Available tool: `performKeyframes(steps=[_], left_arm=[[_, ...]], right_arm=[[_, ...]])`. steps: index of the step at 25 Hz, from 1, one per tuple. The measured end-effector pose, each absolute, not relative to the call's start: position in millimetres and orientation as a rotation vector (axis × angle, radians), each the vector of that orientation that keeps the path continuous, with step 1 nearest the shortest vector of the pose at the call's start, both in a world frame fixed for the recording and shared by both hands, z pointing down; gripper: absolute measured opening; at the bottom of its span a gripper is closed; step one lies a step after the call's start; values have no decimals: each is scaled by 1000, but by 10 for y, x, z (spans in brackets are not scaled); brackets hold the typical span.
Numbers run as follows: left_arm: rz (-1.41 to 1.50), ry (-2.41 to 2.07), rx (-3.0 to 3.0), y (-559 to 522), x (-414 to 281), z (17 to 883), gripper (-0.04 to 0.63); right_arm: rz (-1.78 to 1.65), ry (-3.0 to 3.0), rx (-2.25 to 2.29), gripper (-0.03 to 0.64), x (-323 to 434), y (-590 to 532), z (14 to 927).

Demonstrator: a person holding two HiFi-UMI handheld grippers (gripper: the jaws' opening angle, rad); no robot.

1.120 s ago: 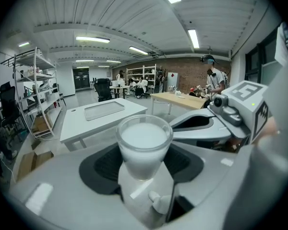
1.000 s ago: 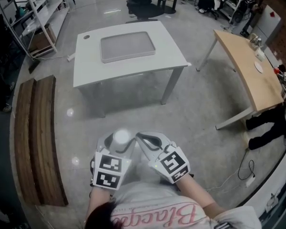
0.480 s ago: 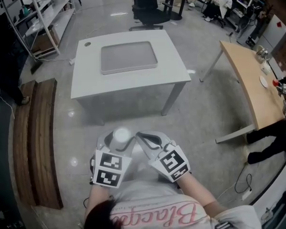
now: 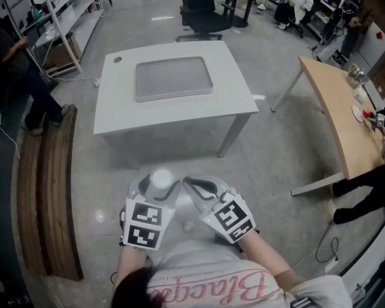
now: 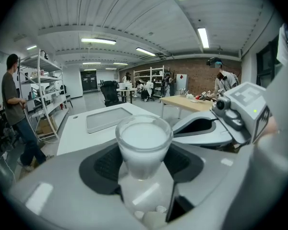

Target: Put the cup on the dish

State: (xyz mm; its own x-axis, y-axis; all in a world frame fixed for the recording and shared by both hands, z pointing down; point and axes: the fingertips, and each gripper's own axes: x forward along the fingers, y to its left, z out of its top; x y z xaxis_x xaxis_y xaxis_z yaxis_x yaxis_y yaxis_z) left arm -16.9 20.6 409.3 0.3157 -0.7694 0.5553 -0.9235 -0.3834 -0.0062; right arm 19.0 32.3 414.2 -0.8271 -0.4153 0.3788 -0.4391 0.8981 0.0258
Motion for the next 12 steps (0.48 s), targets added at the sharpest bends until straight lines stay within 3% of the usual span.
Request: performKeyframes(steps=[12], left_arm=[[694,-1472,2300,-39,-157,4202,258]], right_arm=[[118,-2675,712,2,238,84,4171]])
